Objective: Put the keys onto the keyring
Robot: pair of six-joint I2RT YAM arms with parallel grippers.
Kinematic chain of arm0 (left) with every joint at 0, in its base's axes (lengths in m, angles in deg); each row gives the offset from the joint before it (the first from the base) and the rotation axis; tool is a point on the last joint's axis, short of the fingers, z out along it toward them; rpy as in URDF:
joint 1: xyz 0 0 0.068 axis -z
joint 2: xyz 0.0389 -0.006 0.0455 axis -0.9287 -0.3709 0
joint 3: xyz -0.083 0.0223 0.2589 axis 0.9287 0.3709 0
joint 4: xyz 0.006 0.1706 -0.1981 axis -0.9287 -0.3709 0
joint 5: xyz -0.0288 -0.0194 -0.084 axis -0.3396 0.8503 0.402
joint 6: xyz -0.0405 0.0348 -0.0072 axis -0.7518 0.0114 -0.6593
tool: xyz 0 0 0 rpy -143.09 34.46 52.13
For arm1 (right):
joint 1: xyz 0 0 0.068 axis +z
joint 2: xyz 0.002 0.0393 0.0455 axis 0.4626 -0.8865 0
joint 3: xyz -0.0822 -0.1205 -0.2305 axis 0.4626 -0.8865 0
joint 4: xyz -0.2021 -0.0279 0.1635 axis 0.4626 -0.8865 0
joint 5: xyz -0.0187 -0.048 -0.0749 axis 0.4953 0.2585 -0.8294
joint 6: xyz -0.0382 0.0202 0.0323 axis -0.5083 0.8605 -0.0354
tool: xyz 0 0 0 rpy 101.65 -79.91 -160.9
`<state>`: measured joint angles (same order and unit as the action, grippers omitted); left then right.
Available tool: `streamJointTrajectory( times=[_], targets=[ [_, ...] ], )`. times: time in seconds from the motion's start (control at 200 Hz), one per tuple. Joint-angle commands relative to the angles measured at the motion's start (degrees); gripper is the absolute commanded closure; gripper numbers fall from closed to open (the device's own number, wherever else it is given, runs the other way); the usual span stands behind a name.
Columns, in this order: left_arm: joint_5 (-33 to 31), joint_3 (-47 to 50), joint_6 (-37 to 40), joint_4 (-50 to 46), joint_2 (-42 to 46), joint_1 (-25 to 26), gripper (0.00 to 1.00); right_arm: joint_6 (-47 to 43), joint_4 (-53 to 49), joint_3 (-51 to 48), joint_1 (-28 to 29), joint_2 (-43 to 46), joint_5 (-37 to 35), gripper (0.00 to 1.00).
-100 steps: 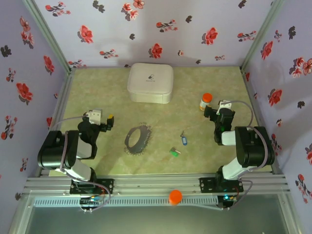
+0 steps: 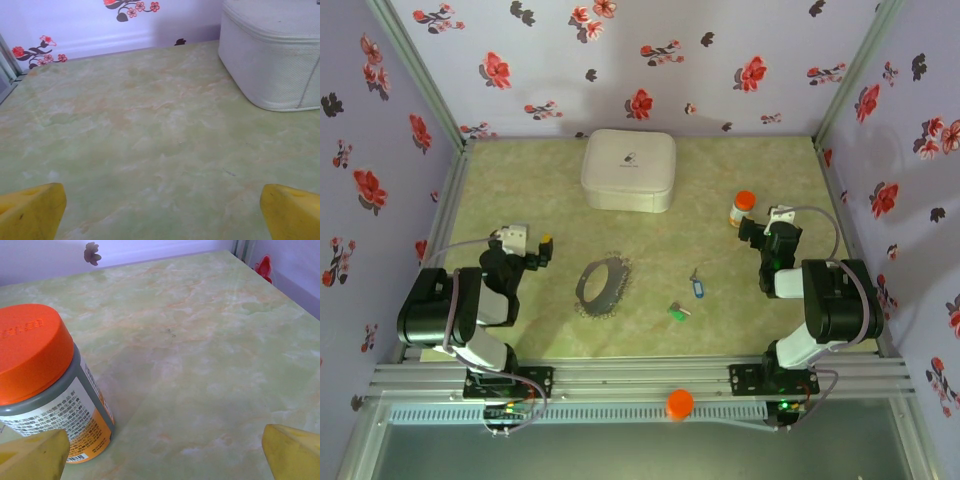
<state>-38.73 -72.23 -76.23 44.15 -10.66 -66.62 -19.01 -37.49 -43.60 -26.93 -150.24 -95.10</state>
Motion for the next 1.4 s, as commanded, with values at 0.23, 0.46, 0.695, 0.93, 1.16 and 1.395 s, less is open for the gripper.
streamJointTrajectory(
  times=[0.23, 0.46, 0.695, 0.93, 1.16, 1.395],
  targets=[
    [-14.2, -1.5, -4.7, 2.2, -0.8, -0.2, 0.00, -0.1, -0.6, 1.2, -0.1, 0.0, 0.4, 0.01],
    [-15.5, -1.5, -5.5, 1.1, 0.7, -0.2, 0.00, 0.1, 0.1, 1.1, -0.1, 0.1, 0.0, 0.01],
    [-18.3, -1.0, -6.2, -11.3, 16.3, -0.3, 0.00, 3.8, -17.7, 3.3, -0.1, 17.3, -4.8, 0.01],
    [-16.9, -11.2, -14.9, -40.5, 32.7, 0.5, 0.00, 18.5, -36.2, 9.3, 0.0, 27.6, -0.2, 0.01],
    [-16.7, -17.3, -20.0, -56.1, 35.1, 9.9, 0.00, 27.3, -49.5, 13.8, 2.9, 27.8, 8.1, 0.02],
    [-23.9, -22.3, -27.1, -65.9, 26.7, 29.3, 0.00, 23.9, -61.4, 18.9, 12.7, 27.6, 7.4, 0.02]
  ],
)
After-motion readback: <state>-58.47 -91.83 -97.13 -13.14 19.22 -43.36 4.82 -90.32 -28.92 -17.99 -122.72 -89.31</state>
